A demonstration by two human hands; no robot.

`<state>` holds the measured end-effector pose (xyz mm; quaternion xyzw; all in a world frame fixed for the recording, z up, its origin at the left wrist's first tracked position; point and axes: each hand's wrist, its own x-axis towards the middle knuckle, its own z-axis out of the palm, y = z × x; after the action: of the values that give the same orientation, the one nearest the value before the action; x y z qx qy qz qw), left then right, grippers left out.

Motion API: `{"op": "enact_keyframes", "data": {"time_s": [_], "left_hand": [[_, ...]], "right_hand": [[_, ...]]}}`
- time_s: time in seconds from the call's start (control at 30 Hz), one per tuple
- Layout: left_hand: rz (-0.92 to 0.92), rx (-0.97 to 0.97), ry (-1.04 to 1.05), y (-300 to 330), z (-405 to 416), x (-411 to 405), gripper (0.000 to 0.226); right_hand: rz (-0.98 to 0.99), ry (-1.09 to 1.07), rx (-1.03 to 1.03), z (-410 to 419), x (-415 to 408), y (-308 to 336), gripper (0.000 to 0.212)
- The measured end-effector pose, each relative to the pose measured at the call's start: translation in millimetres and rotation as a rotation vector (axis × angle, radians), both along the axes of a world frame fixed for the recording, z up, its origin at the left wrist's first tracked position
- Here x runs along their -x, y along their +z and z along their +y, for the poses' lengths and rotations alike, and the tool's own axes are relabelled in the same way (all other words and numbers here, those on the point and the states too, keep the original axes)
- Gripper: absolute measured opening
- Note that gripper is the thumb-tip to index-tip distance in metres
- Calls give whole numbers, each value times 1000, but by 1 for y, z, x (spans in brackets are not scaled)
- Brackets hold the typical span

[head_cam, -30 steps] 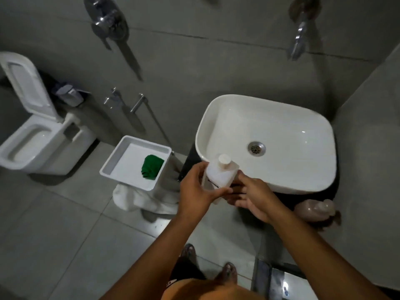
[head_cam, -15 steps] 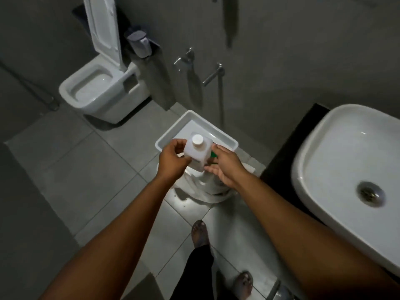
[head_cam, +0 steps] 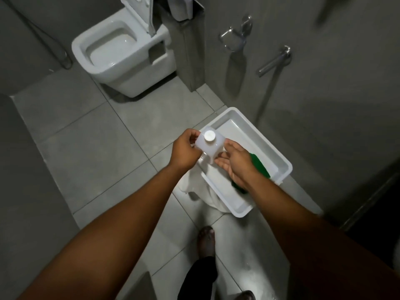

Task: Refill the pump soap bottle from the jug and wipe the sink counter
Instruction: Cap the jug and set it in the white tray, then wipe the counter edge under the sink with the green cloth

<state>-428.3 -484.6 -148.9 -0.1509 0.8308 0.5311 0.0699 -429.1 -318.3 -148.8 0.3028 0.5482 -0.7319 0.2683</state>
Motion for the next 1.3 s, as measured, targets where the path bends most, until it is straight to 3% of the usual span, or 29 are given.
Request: {"op": "enact_keyframes", "data": {"time_s": [0.13, 0.23, 0.3, 0.4, 0.5, 0.63, 0.87, 1.03, 1.2, 1.3], "left_hand": [[-23, -34, 33, 2, 1, -7, 44], [30, 94, 137, 4, -2, -41, 43], [196, 258, -59, 0, 4, -74, 31], [382, 507, -582, -16, 18, -100, 32], [272, 731, -788, -35, 25, -96, 54], [192, 890, -918, -55, 20, -94, 69], [234, 947, -928, -61, 20, -92, 70], [189, 907, -983, -41, 19, -92, 76], [332, 891, -1091, 22, 56, -115, 74], [437, 901, -1163, 62, 89, -133, 72]], "right_hand": [[25, 45, -88, 8, -2, -1, 18], [105, 151, -531, 33, -14, -8, 43], [165, 238, -812, 52, -29, -18, 58], [196, 540, -1002, 64, -50, -42, 70], [186, 714, -1111, 62, -54, -64, 78], [208, 726, -1270, 48, -53, -81, 84], [300, 731, -1295, 43, -43, -88, 77], [439, 526, -1132, 53, -63, -48, 64], [655, 306, -960, 91, -157, 34, 66], [741, 245, -968, 123, -234, 72, 71]]}}
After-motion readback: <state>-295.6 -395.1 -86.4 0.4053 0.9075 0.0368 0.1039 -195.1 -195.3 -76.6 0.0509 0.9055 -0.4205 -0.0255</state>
